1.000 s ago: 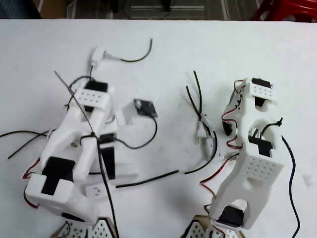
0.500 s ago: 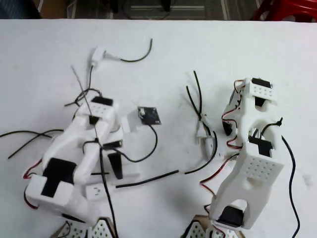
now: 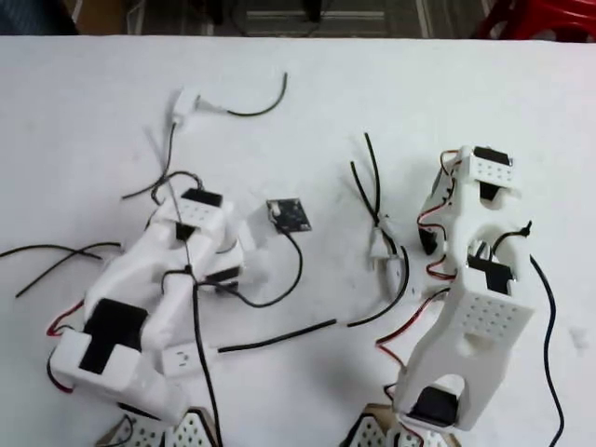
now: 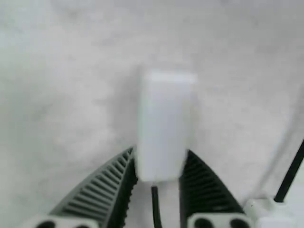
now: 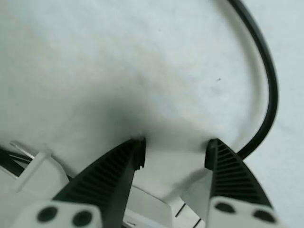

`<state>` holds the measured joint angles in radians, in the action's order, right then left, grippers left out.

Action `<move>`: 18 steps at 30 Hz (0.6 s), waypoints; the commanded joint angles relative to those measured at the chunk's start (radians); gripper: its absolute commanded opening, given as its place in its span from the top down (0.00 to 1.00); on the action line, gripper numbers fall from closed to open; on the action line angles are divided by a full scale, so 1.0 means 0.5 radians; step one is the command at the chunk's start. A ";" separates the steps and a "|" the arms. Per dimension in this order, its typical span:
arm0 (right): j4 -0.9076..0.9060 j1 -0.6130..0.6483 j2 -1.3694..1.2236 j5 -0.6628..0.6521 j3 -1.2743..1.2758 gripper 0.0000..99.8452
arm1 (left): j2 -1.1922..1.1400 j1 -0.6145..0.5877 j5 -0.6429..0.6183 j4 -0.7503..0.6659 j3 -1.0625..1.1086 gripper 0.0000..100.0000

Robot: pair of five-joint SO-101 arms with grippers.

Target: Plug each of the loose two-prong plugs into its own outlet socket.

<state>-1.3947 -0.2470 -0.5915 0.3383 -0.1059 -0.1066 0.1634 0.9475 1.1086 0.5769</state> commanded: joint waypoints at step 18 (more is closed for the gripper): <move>0.081 0.014 -0.023 -0.025 -0.071 0.79 | 0.063 -0.275 0.123 0.003 -0.288 0.80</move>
<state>-1.3947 -0.2470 -0.5915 0.3383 -0.1059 -0.1082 0.0407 0.9858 1.1040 0.4051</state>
